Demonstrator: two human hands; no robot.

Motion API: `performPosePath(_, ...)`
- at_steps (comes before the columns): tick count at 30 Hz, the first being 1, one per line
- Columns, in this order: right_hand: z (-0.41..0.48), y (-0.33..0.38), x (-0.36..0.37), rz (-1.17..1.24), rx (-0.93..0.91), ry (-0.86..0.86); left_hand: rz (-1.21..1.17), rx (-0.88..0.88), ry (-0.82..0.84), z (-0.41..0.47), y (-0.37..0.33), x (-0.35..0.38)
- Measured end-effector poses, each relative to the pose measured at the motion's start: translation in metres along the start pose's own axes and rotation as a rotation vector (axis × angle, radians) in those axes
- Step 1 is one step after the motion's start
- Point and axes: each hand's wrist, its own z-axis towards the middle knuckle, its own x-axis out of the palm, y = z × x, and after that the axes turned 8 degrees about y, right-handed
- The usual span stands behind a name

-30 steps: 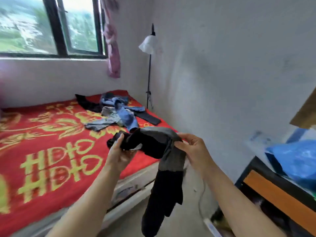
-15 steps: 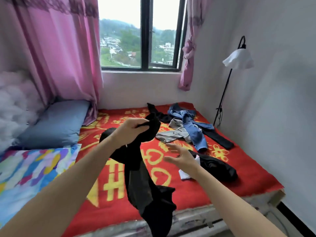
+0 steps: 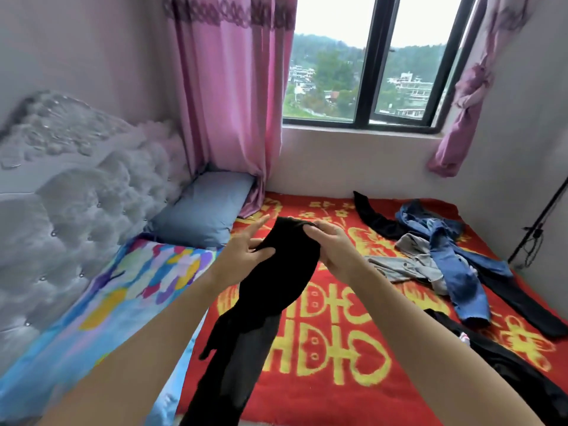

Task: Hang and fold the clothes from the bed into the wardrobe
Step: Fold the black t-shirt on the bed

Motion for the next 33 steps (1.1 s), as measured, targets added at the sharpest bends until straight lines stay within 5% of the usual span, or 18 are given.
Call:
performPosePath(5,0.077,0.039,0.019,-0.259,-0.139,0.005,0.004,-0.217,-0.110,0.016,0.065,0.019)
performPosePath(11,0.131,0.062,-0.030,-0.145,-0.229,0.039,-0.069,-0.430,0.011,0.040,0.107,-0.004)
performPosePath(22,0.161,0.022,-0.161,0.039,-0.185,-0.356,-0.211,-0.339,-0.133,0.092,0.111,-0.078)
performPosePath(28,0.144,0.002,-0.176,-0.461,-0.107,-0.448,0.006,-0.244,-0.259,0.115,0.087,-0.129)
performPosePath(33,0.113,0.023,-0.167,-0.972,-0.261,-0.783,0.127,0.011,-0.389,0.116,0.029,-0.178)
